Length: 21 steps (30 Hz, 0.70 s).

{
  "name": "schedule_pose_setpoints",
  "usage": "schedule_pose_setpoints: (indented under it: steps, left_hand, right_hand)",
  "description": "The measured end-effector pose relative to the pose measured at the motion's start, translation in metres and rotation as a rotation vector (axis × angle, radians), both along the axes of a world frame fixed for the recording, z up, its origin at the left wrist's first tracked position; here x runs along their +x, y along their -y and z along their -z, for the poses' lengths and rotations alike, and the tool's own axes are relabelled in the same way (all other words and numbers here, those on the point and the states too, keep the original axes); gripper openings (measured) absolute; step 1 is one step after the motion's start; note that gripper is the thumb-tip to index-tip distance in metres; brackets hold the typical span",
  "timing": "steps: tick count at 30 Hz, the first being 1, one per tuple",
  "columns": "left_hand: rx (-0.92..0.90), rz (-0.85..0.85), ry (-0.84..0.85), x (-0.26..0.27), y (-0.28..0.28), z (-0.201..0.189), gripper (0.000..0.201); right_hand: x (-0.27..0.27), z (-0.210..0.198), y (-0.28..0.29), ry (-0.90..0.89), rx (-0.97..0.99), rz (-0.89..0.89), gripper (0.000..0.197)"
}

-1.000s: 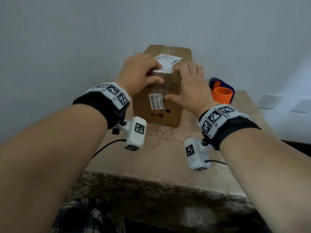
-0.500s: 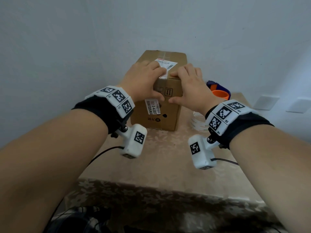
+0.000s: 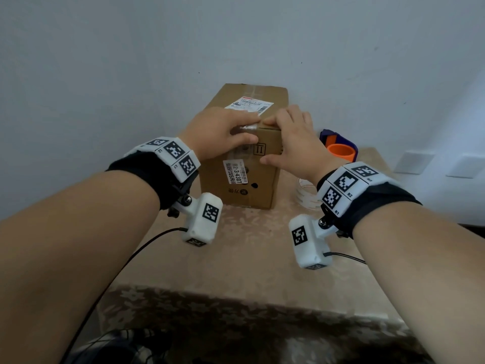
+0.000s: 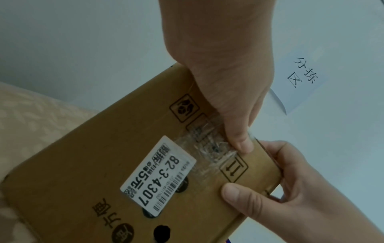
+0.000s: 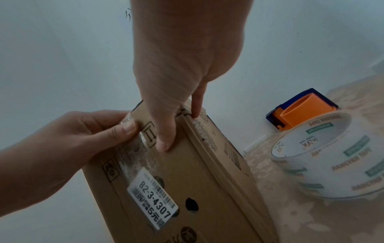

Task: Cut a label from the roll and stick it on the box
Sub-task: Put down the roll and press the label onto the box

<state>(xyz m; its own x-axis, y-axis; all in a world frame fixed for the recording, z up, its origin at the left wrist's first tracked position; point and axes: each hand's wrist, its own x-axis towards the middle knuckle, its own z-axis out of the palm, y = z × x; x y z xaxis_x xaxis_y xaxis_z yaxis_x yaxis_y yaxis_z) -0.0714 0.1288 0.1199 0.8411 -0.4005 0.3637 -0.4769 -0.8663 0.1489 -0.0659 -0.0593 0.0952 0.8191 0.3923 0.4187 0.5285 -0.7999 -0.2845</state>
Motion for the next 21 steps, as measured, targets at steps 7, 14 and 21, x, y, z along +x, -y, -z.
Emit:
schedule_pose_setpoints:
  steps: [7, 14, 21]
  left_hand:
    - [-0.069, 0.035, -0.122, 0.001, -0.001, -0.014, 0.035]
    - [0.203, 0.005, -0.137, 0.008, 0.008, -0.011, 0.053]
    - [0.310, -0.125, -0.189, 0.011, 0.017, -0.019, 0.069]
  right_hand:
    - [0.002, 0.001, 0.000, 0.003, 0.018, 0.006, 0.067]
    - [-0.001, 0.000, -0.002, 0.002, 0.021, 0.022, 0.067]
    - [-0.011, -0.003, -0.007, 0.003, 0.000, 0.050, 0.063]
